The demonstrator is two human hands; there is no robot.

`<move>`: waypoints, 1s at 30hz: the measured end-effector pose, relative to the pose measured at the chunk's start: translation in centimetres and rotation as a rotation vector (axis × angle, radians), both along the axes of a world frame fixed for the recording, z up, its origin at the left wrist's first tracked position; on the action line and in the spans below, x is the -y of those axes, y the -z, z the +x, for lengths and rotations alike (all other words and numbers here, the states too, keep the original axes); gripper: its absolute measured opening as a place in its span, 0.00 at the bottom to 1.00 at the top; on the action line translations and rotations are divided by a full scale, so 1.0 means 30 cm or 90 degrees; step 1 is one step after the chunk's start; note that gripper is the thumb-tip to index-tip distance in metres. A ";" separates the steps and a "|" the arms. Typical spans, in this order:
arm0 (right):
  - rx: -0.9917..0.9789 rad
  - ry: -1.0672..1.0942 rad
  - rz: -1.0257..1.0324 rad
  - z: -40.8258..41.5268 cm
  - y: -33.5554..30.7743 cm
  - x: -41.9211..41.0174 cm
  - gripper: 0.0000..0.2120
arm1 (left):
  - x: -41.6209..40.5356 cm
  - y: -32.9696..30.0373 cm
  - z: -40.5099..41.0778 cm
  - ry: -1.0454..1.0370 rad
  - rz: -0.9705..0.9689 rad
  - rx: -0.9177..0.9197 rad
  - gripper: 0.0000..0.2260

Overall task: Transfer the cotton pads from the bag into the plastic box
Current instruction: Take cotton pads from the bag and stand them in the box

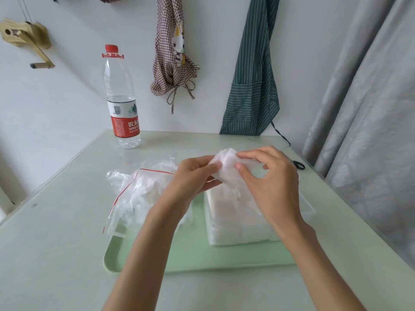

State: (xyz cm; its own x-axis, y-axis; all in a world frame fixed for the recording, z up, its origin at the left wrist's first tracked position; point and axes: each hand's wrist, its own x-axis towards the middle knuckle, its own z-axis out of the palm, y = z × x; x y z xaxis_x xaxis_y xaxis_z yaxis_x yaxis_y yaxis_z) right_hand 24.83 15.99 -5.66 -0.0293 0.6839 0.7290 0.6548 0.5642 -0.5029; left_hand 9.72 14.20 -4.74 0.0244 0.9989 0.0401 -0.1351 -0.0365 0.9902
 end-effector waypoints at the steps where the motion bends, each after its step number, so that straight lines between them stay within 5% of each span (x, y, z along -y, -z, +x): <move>1: 0.007 0.007 0.013 0.021 -0.002 -0.007 0.09 | -0.011 0.000 0.019 0.004 -0.001 0.005 0.09; 12: 0.083 -0.033 0.204 0.092 0.034 -0.052 0.04 | -0.054 0.022 0.052 0.051 -0.111 0.151 0.10; 22: -0.039 -0.224 -0.239 0.139 -0.002 -0.031 0.11 | -0.044 0.026 0.050 0.017 -0.071 -0.061 0.07; 28: -0.284 -0.133 -0.371 0.296 -0.065 -0.051 0.15 | -0.051 0.012 0.043 -0.081 -0.013 0.005 0.06; 30: -0.242 -0.091 -0.481 0.345 -0.057 -0.059 0.13 | -0.057 0.011 0.030 -0.099 -0.002 0.021 0.06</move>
